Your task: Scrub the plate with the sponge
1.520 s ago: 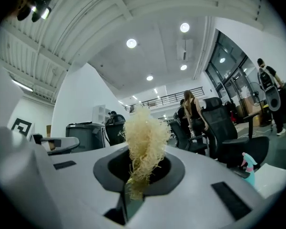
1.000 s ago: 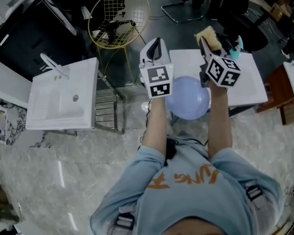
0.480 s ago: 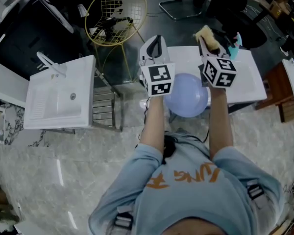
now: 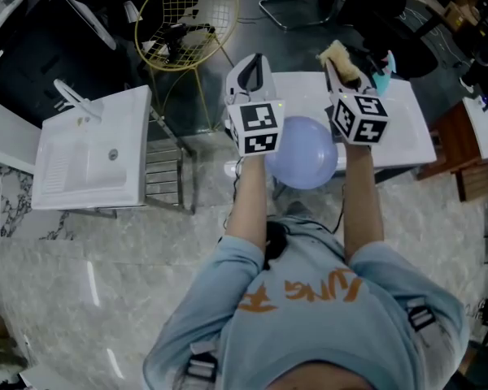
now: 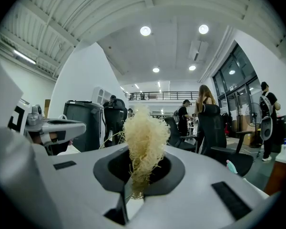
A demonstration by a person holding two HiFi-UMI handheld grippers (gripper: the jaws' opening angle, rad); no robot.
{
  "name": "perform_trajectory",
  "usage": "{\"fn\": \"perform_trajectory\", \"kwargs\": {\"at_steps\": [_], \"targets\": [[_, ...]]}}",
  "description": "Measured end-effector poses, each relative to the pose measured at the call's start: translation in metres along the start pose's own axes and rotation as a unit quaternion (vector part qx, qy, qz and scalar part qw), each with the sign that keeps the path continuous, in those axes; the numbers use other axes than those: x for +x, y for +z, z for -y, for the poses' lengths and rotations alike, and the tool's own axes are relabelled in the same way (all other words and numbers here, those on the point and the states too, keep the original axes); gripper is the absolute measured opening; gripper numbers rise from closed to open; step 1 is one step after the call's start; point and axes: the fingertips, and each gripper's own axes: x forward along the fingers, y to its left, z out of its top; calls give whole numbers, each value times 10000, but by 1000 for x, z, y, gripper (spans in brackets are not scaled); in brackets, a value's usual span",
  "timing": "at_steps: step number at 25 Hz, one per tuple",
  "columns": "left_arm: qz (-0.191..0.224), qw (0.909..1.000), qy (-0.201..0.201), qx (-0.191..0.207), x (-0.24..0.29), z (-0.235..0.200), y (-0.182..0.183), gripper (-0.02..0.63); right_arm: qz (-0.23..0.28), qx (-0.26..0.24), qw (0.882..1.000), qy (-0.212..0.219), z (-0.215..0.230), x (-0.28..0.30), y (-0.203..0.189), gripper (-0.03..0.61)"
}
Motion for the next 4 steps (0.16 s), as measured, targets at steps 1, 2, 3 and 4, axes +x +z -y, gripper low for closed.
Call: {"fn": "perform_trajectory", "kwargs": {"at_steps": [1,2,3,4], "targets": [[-1,10000,11,-16,-1,-1,-1,5,-1,-23,10000,4,-1,-1,-1,31],[-2,10000,19,-32,-2,-1,-1,5,-2,-46,10000,6,-2,-2,-1,31],[-2,10000,23,-50,-3,-1,-2,5,-2,-68,10000,6,-2,-4,-2,31],[-3,10000,25,-68,-4,-1,-3,5,-1,-90,10000,5,-3,-5,-2,31]]}}
